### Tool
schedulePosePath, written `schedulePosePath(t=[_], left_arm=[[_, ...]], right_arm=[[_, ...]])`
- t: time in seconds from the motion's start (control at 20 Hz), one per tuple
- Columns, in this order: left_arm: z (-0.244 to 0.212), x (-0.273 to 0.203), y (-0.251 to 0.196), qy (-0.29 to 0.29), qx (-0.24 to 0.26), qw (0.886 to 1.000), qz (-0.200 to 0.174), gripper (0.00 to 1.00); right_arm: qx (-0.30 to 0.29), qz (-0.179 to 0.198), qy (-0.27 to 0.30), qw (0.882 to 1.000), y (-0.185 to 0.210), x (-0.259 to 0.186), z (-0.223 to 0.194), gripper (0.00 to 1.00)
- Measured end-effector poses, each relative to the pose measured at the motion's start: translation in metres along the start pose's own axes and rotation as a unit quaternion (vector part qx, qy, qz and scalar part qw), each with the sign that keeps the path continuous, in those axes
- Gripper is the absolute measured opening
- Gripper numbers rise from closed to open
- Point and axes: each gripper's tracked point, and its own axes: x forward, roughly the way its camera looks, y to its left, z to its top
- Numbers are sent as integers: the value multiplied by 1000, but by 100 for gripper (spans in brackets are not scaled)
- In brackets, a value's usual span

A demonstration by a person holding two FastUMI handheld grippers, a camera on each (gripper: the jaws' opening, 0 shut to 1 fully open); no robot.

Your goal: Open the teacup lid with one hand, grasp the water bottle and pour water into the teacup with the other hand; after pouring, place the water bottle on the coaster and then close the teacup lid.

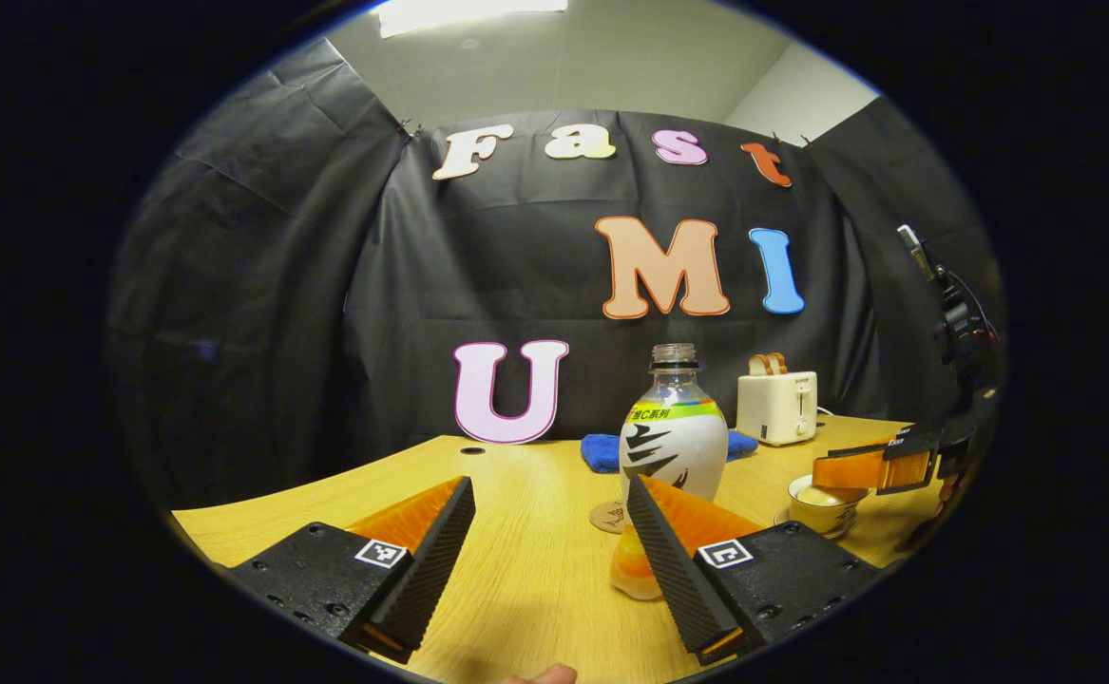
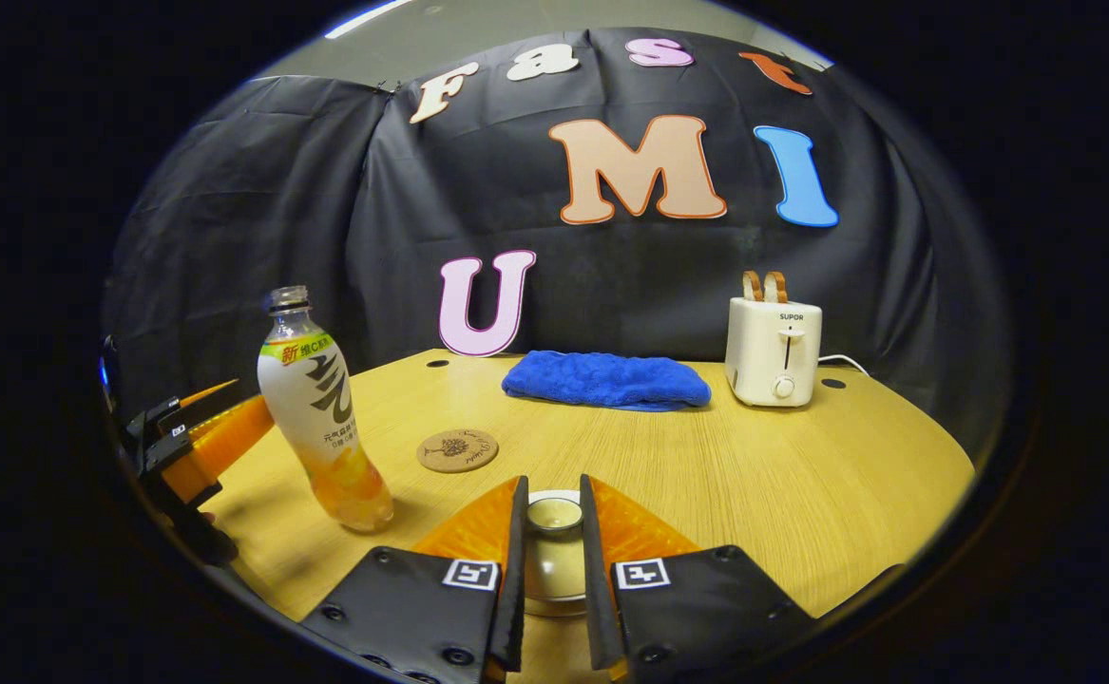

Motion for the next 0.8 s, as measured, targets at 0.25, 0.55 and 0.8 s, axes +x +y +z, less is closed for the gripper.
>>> schedulePosePath(t=[0.25, 0.55, 0.8], left_arm=[[1, 0, -2, -4, -1, 1000, -6, 94], [2, -7, -15, -2, -5, 999, -39, 94], [6, -11, -31, 0, -5, 998, -70, 95]], right_arm=[[15, -1, -19, 1000, -5, -4, 15, 30], [9, -9, -47, 999, -13, -17, 36, 30], [17, -18, -52, 998, -23, -24, 39, 32]])
